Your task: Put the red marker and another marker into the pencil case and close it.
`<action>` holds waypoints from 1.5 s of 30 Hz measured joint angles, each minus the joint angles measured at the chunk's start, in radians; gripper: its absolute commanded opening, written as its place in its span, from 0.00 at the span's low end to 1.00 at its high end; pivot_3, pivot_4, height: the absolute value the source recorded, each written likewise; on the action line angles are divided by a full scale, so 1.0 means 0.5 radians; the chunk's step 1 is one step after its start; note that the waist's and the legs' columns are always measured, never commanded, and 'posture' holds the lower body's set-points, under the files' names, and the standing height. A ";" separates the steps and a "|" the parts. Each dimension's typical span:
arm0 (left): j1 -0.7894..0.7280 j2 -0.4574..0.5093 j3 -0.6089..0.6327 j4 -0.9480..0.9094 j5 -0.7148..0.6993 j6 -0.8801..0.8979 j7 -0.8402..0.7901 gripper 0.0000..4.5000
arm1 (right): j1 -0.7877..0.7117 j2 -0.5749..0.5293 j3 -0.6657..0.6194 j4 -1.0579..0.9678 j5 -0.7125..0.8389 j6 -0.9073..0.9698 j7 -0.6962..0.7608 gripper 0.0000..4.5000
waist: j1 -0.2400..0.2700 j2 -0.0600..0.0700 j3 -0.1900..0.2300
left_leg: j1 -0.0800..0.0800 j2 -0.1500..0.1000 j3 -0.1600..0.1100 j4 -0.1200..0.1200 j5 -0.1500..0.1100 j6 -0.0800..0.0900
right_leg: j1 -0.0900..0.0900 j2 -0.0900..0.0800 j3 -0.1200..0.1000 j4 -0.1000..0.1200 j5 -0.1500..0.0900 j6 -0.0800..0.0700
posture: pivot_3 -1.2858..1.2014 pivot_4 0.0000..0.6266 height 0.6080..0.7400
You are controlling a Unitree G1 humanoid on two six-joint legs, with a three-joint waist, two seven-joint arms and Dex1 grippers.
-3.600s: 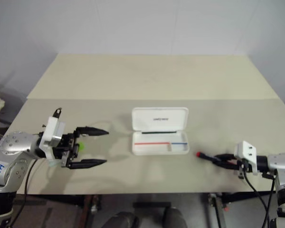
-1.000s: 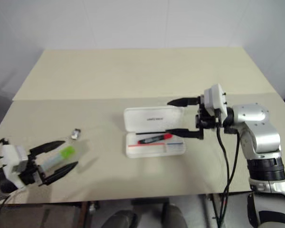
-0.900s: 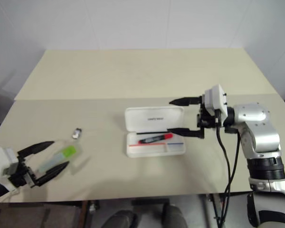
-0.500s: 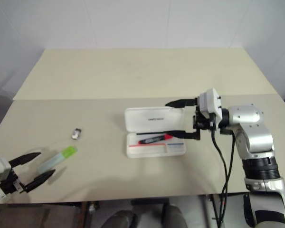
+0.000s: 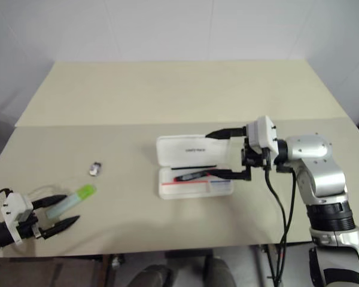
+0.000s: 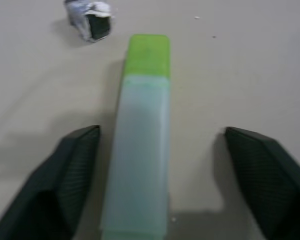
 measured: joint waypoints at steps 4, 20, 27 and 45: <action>-0.026 0.000 -0.033 0.018 0.000 -0.010 -0.006 0.40 | 0.009 -0.031 -0.002 -0.017 0.001 0.000 0.000 1.00 | 0.000 0.001 0.000 | 0.001 0.000 0.000 0.002 0.000 0.000 | 0.001 0.000 0.000 0.001 0.000 0.000 | 0.52 0.24 1.00; -0.091 -0.022 -0.167 -0.743 -0.218 0.307 0.051 0.25 | 0.063 -0.071 -0.002 0.054 -0.019 -0.060 0.039 1.00 | -0.001 0.000 0.000 | -0.001 -0.001 0.000 0.004 -0.001 0.003 | 0.000 -0.001 -0.001 0.000 0.004 -0.003 | 0.52 0.24 1.00; -0.196 0.045 -0.240 -0.947 -0.263 0.497 0.039 0.25 | 0.092 -0.078 -0.003 0.088 -0.027 -0.097 0.041 1.00 | -0.005 0.001 0.000 | 0.000 0.003 0.001 0.004 -0.002 0.002 | 0.000 0.002 -0.001 -0.001 0.004 -0.003 | 0.52 0.24 1.00; -1.145 -0.364 -1.104 -0.673 0.031 0.491 0.025 0.25 | 0.642 -0.308 -0.264 -0.054 -0.039 -0.179 0.012 1.00 | 0.034 0.002 0.000 | -0.002 0.001 0.003 0.011 -0.002 0.002 | 0.000 0.000 -0.012 -0.002 0.007 -0.003 | 0.52 0.24 1.00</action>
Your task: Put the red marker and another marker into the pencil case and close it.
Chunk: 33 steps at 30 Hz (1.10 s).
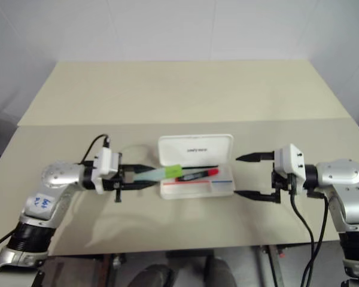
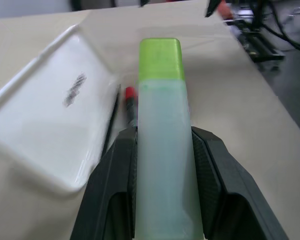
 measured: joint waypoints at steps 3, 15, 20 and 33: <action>-0.053 -0.080 -0.075 0.089 0.067 -0.022 0.010 0.25 | 0.083 -0.005 -0.049 -0.089 0.008 0.015 -0.056 1.00 | 0.006 -0.001 0.000 | 0.001 0.000 0.000 0.002 0.000 -0.001 | 0.002 0.000 0.001 -0.001 0.001 0.001 | 0.52 0.24 1.00; -0.140 -0.234 -0.242 0.306 0.261 -0.081 0.031 0.25 | 0.290 -0.039 -0.202 -0.291 0.041 0.084 -0.183 1.00 | 0.022 -0.003 -0.002 | 0.001 -0.001 0.000 0.003 0.001 -0.001 | 0.002 0.000 0.001 -0.001 0.001 0.002 | 0.52 0.24 1.00; -0.214 -0.316 -0.281 0.468 0.329 -0.114 0.063 0.25 | 0.297 -0.039 -0.202 -0.356 0.042 0.097 -0.247 1.00 | 0.028 -0.004 -0.002 | 0.001 -0.002 0.000 0.005 0.001 -0.001 | 0.003 0.000 0.001 -0.001 0.002 0.003 | 0.52 0.24 1.00; -0.272 -0.440 -0.315 0.560 0.358 -0.146 0.010 0.25 | 0.295 -0.039 -0.201 -0.363 0.041 0.100 -0.299 1.00 | 0.026 -0.004 -0.002 | 0.001 -0.002 -0.001 0.006 0.001 -0.001 | 0.003 0.000 0.001 -0.001 0.002 0.003 | 0.52 0.24 1.00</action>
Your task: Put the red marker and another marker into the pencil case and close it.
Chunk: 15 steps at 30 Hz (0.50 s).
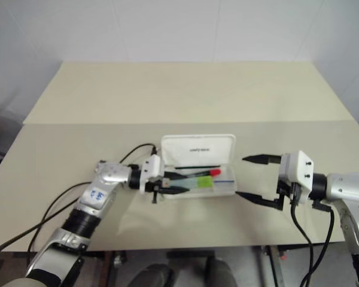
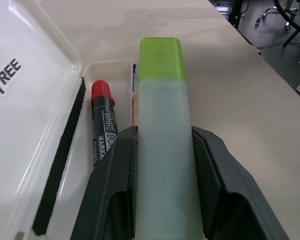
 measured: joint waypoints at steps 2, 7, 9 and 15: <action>0.001 0.011 -0.001 -0.013 0.000 0.029 -0.023 0.25 | 0.000 0.000 0.000 0.000 0.000 -0.002 0.000 1.00 | 0.000 0.000 0.000 | 0.000 0.000 0.000 0.000 0.000 0.000 | 0.000 0.000 0.000 0.000 0.000 0.000 | 0.52 0.24 1.00; 0.005 0.069 -0.003 -0.037 0.000 0.119 -0.047 0.54 | 0.000 0.000 0.000 0.000 0.000 -0.005 0.000 1.00 | -0.001 0.000 0.000 | 0.000 0.001 0.000 0.000 0.000 0.000 | 0.000 0.000 0.000 0.000 0.000 0.000 | 0.52 0.24 1.00; 0.006 0.084 -0.006 -0.049 0.001 0.143 -0.055 0.70 | 0.000 0.000 0.000 0.000 -0.001 -0.007 0.000 1.00 | 0.000 0.000 0.000 | 0.000 0.000 0.000 0.000 0.000 0.000 | 0.000 0.000 0.000 0.001 0.000 0.000 | 0.52 0.24 1.00; 0.011 0.087 -0.014 -0.108 0.004 0.141 -0.053 0.99 | -0.003 0.001 0.009 0.001 0.000 -0.010 0.000 1.00 | 0.000 0.000 0.000 | 0.000 0.000 0.000 0.000 0.000 0.000 | 0.000 0.000 0.000 0.000 0.000 0.000 | 0.52 0.24 1.00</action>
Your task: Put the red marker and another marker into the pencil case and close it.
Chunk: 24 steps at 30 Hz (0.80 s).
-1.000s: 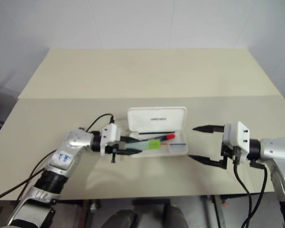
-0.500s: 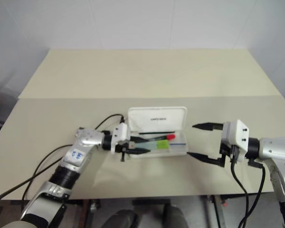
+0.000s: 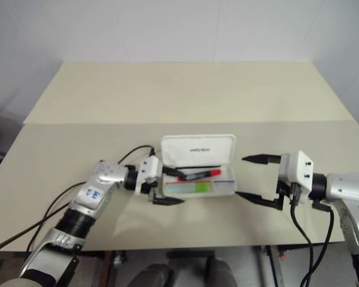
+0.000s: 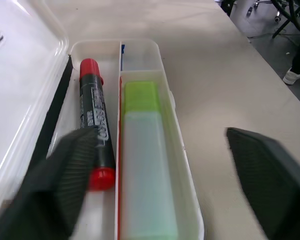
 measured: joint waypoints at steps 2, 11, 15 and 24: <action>0.006 -0.001 0.000 -0.016 -0.014 0.000 -0.015 0.99 | -0.002 0.000 0.001 0.000 0.000 -0.001 0.000 1.00 | -0.001 0.000 0.000 | 0.000 0.000 0.000 0.000 0.000 0.000 | 0.000 0.000 0.000 0.000 0.000 0.000 | 0.52 0.24 1.00; 0.244 0.039 0.121 -0.380 -0.208 0.080 -0.016 0.99 | -0.082 0.038 0.071 0.048 -0.004 -0.010 0.006 1.00 | -0.008 0.000 0.000 | 0.001 0.002 0.000 0.000 0.000 0.000 | 0.000 0.001 0.001 0.000 0.000 0.000 | 0.52 0.24 1.00; 0.442 0.101 0.319 -0.625 -0.302 0.182 0.149 0.99 | -0.122 0.068 0.147 0.085 -0.007 -0.015 0.028 1.00 | -0.010 0.000 0.000 | 0.002 0.002 0.001 0.000 0.000 0.000 | 0.000 0.001 0.002 0.000 0.000 0.000 | 0.52 0.24 1.00; 1.037 -0.018 0.847 -1.179 -0.355 0.368 0.920 0.99 | -0.348 0.156 0.293 0.299 -0.038 -0.082 0.133 1.00 | 0.004 0.000 0.000 | 0.002 0.001 0.001 -0.002 0.000 0.000 | 0.000 0.001 0.005 -0.002 0.000 0.000 | 0.52 0.24 1.00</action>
